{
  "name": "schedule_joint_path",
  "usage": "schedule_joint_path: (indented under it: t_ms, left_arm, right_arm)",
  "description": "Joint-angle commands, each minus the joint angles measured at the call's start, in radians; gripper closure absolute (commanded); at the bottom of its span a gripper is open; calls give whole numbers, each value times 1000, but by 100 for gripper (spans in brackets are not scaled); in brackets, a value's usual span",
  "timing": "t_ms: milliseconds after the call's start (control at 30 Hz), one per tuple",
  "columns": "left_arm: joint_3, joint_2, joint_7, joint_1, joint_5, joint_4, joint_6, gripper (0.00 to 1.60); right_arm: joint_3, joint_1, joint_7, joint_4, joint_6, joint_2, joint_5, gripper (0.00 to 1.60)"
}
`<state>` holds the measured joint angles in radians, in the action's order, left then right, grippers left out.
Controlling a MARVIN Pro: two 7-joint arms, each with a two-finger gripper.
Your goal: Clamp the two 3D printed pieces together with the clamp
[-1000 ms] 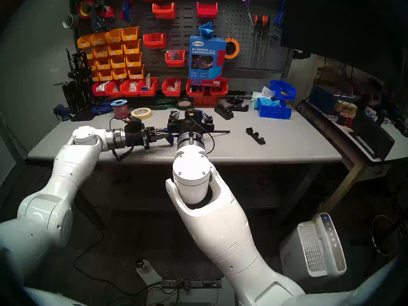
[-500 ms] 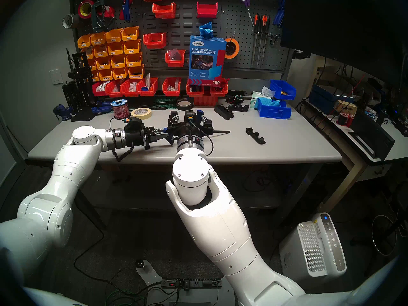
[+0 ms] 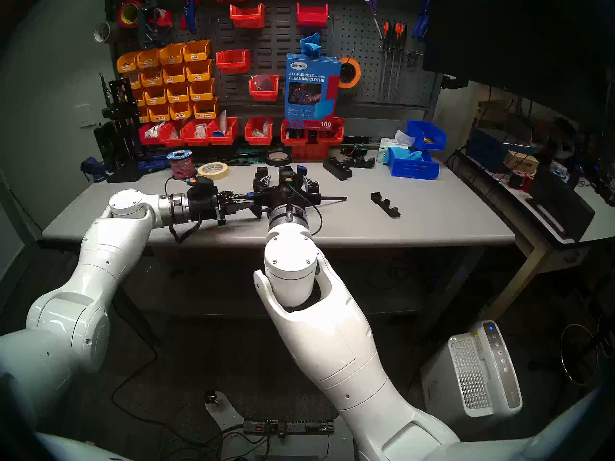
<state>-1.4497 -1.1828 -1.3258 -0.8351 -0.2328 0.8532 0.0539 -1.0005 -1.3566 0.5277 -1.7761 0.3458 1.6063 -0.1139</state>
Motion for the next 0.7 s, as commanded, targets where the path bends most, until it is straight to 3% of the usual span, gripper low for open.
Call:
schedule_joint_path:
  t_ms: [0,267,667]
  left_arm:
    - [-11,-1,3,33,-9,17,2,160]
    - [-12,-1,2,33,-8,17,2,160]
    - [-12,-1,2,33,-8,17,2,160]
  right_arm:
    - [-8,37,-9,-5,-31,21,-6,0]
    - [-32,82,-50,76,-50,11,-4,0]
    - [-39,91,-71,111,-72,20,-2,0]
